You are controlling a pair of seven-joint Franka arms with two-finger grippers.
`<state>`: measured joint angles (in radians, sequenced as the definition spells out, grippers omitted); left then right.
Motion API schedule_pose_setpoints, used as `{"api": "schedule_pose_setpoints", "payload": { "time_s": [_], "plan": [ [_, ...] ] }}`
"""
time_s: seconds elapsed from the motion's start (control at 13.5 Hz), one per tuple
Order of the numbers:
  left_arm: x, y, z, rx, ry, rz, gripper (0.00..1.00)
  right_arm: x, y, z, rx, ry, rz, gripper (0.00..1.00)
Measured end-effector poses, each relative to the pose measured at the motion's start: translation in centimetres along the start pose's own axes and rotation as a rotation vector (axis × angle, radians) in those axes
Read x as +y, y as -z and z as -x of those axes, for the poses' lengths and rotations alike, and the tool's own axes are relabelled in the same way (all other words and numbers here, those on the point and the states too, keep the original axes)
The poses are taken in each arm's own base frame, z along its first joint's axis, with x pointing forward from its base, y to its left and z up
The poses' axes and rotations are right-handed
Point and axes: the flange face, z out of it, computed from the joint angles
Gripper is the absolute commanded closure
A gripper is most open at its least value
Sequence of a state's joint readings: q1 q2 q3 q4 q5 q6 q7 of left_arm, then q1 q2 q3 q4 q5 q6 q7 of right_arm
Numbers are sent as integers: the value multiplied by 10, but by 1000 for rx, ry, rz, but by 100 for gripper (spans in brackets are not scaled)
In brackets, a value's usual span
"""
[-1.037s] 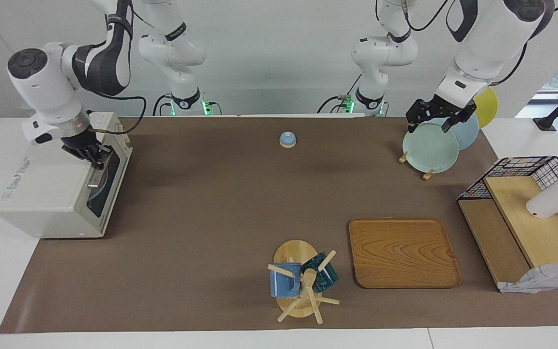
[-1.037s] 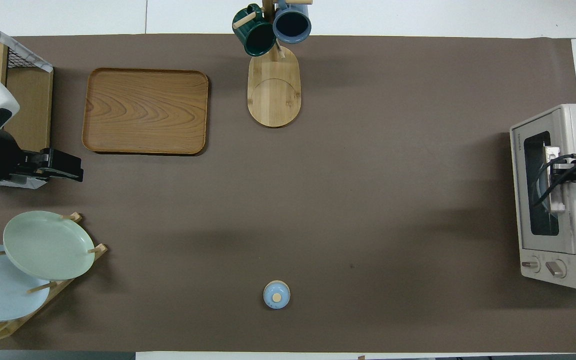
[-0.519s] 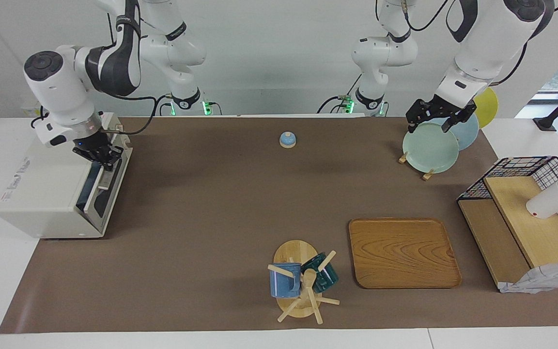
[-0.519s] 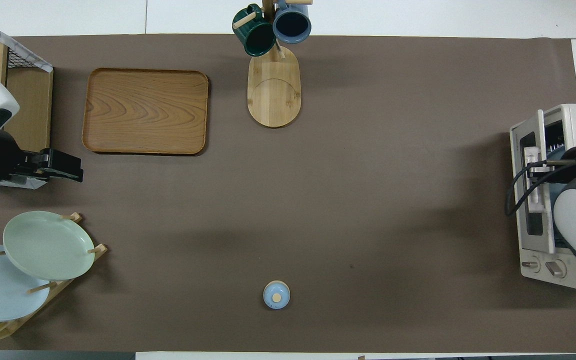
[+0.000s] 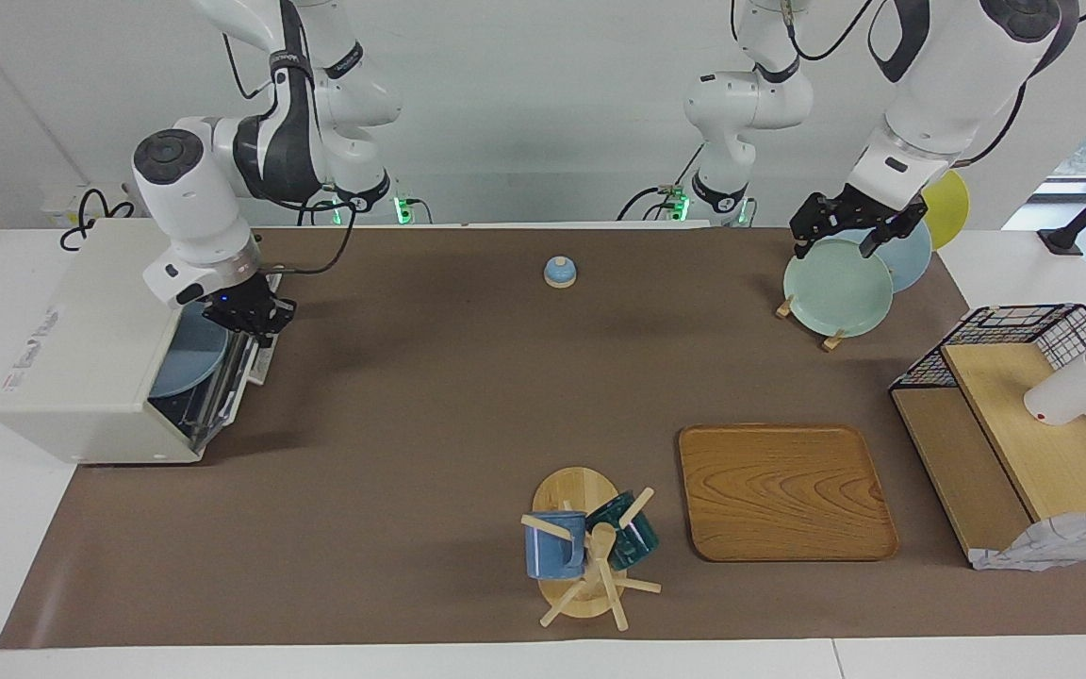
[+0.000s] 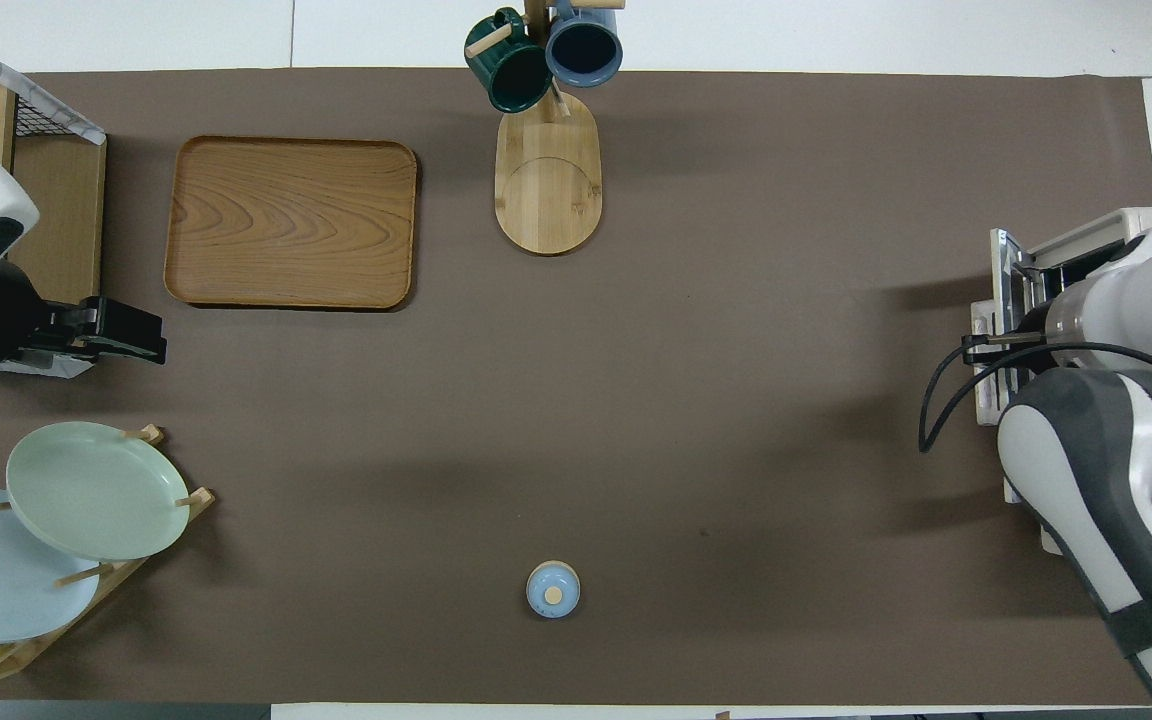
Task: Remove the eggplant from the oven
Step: 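Pull the oven door open downward with the right gripper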
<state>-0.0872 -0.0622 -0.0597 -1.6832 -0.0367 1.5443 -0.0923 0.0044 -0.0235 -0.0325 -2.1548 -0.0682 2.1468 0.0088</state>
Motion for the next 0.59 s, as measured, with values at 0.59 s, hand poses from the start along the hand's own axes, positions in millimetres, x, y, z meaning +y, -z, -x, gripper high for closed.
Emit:
{"api": "schedule_pose_setpoints", "payload": {
  "time_s": [0.59],
  "plan": [
    [0,0,0,0,0,0,0,-33,-105,-9,-5,-74,-55,100]
  ]
}}
